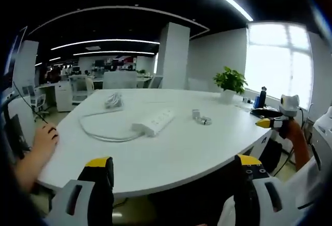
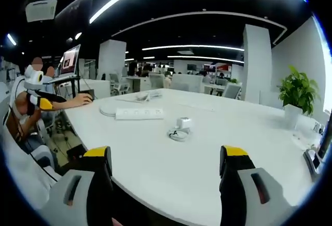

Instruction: Straighten the power strip on the desk, plug the charger into it

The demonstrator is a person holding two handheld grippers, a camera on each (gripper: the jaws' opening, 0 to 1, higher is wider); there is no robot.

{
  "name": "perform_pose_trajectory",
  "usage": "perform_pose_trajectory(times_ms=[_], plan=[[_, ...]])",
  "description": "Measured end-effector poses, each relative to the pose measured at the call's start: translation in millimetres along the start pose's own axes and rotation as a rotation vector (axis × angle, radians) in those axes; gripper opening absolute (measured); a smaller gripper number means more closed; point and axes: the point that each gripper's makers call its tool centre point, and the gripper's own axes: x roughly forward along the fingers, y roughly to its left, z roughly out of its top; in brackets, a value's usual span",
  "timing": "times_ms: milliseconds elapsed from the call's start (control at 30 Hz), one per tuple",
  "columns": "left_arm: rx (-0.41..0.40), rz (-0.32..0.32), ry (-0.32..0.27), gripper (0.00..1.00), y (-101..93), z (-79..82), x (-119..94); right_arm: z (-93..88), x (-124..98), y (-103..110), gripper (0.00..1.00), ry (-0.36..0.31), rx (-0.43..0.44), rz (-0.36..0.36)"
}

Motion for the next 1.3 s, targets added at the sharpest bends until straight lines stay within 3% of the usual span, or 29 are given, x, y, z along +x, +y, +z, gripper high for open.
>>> perform_pose_trajectory(times_ms=[367, 600, 867, 1300], plan=[[0.004, 0.048, -0.008, 0.96, 11.9, 11.0, 5.2, 9.5, 5.3, -8.7, 0.84, -0.003, -0.024, -0.001], [0.005, 0.041, 0.001, 0.96, 11.9, 13.8, 13.8, 7.4, 12.1, -14.3, 0.84, 0.004, -0.016, 0.000], [0.043, 0.060, 0.008, 0.96, 12.3, 16.3, 10.5, 10.3, 19.0, -13.0, 0.84, 0.000, -0.021, 0.006], [0.036, 0.064, -0.024, 0.96, 13.2, 23.2, 2.7, 16.8, 15.8, -15.3, 0.83, -0.015, -0.012, 0.002]])
